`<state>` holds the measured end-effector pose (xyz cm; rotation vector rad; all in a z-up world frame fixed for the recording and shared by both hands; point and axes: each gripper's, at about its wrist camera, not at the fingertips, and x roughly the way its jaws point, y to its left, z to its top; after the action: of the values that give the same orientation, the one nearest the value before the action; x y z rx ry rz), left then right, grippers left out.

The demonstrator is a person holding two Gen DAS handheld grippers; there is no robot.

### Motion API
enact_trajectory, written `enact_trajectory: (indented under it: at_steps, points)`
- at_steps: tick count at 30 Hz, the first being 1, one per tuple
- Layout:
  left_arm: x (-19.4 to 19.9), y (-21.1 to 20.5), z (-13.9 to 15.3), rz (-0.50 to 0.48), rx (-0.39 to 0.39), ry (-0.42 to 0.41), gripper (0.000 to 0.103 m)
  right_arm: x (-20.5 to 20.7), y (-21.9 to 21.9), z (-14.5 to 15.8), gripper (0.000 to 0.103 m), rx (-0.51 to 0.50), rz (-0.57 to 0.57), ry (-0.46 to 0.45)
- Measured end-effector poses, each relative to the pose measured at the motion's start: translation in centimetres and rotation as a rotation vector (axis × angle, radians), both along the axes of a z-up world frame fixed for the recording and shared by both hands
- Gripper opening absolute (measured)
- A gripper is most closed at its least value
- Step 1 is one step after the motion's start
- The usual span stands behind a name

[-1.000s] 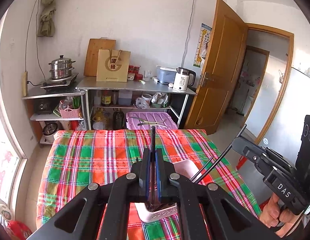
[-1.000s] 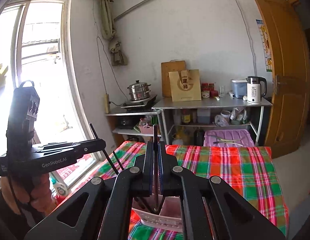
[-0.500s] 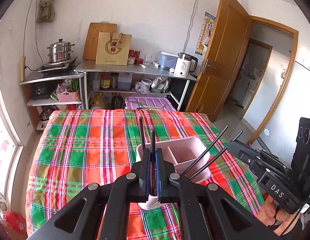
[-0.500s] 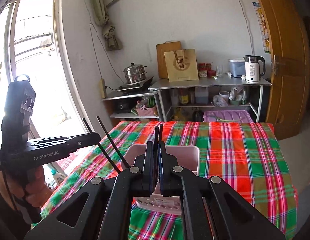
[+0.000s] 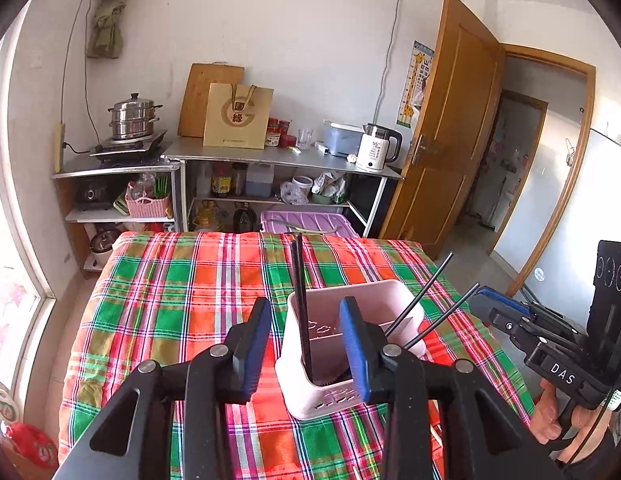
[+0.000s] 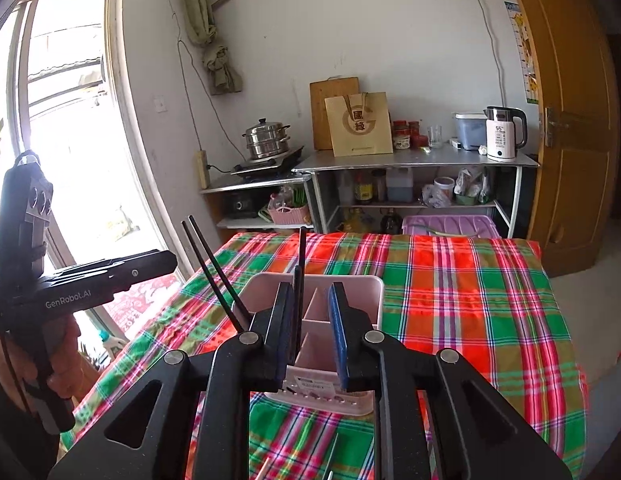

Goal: Organize utensils
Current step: 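Open the right gripper into the basket while the left gripper drops its chopsticks in, then move both grippers back down toward the remaining utensils on the cloth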

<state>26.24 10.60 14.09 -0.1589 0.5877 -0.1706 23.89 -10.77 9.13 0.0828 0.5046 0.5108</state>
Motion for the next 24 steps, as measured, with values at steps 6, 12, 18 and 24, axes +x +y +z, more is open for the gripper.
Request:
enact_trajectory:
  at_steps: [6,12,18,24]
  points:
    - [-2.8,0.4,0.6,0.026,-0.011,-0.045,0.036,-2.4,-1.7,0.4,0.019,0.020,-0.005,-0.028]
    - [-6.9,-0.4,0.4,0.009,-0.015,-0.094,0.036,-5.0,-3.7,-0.1,0.019,0.016,-0.017,-0.044]
    - [-9.8,-2.5,-1.6,-0.037,-0.028,-0.080,0.036,-6.6,-5.7,-1.9,0.019,0.002,-0.035,-0.012]
    - [-11.4,-5.3,-4.8,-0.083,-0.026,-0.031,0.036,-7.5,-7.6,-4.1,0.019,0.005,-0.061,0.043]
